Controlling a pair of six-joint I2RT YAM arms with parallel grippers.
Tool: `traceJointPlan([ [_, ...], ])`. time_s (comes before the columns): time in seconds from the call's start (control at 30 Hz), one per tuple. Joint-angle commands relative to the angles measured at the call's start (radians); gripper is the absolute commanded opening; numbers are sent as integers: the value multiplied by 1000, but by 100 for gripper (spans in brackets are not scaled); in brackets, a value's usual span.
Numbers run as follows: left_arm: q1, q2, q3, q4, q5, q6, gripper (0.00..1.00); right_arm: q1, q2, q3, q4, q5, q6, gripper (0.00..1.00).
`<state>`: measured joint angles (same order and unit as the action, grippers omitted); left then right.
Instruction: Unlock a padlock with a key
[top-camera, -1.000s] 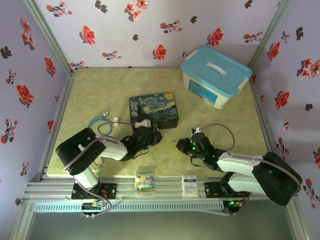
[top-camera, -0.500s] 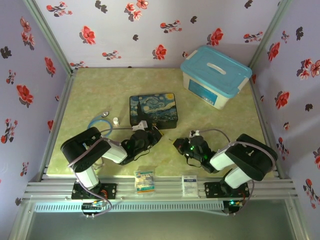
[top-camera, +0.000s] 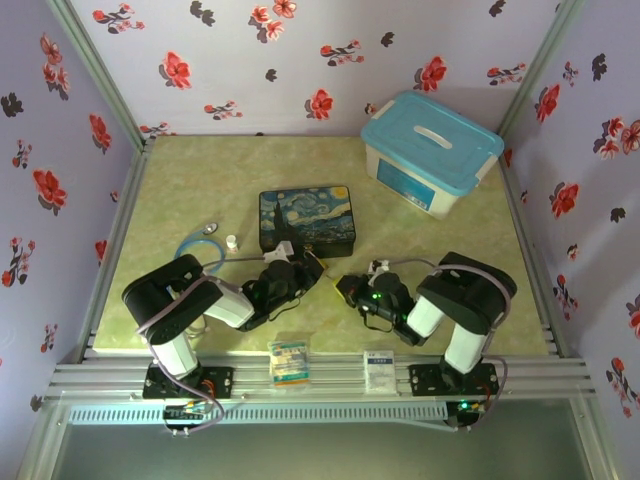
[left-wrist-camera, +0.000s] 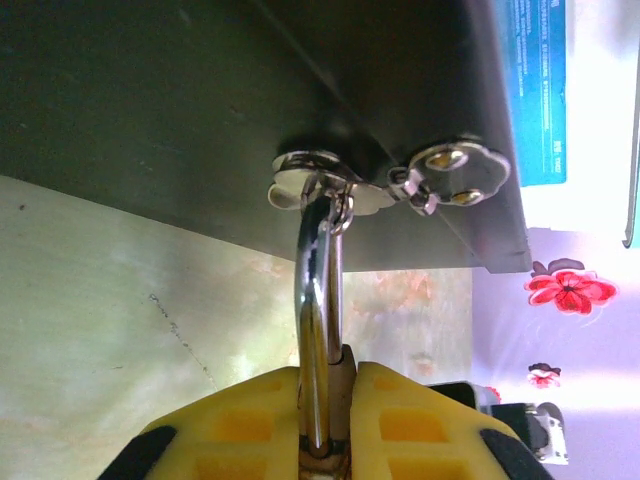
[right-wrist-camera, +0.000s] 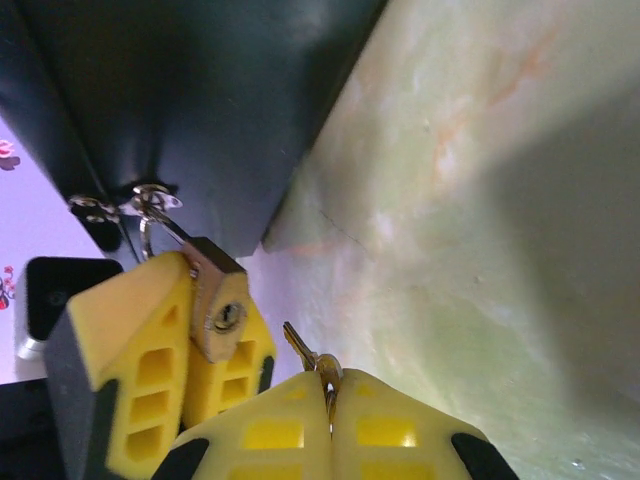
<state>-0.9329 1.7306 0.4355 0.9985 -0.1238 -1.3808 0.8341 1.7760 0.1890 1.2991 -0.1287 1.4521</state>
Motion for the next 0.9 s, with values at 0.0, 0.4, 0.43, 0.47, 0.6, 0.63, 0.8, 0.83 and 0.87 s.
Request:
traceJointPlan([
  [0.0, -9, 7, -3, 108, -30, 1, 0, 23, 16, 18, 88, 26, 8, 0],
  [0.4, -10, 28, -4, 123, -39, -1, 0, 26, 16, -14, 88, 79, 22, 0],
  [0.43, -10, 27, -8, 123, -39, 0, 0, 26, 6, -15, 88, 85, 18, 0],
  [0.47, -10, 27, -10, 123, -44, 0, 0, 26, -1, -20, 87, 91, 14, 0],
  [0.6, -9, 36, -11, 130, -44, -1, 0, 24, -6, -38, 88, 116, 12, 0],
  [0.63, -9, 39, -8, 130, -40, -1, 0, 25, -4, -34, 88, 114, 10, 0],
  [0.8, -10, 41, -18, 150, -40, -9, 0, 28, -4, -17, 88, 111, -2, 0],
  [0.83, -10, 41, -18, 149, -39, -7, 0, 27, -7, -16, 88, 113, -4, 0],
  [0.87, -10, 44, -20, 149, -40, -7, 0, 28, -10, -12, 88, 111, -11, 0],
])
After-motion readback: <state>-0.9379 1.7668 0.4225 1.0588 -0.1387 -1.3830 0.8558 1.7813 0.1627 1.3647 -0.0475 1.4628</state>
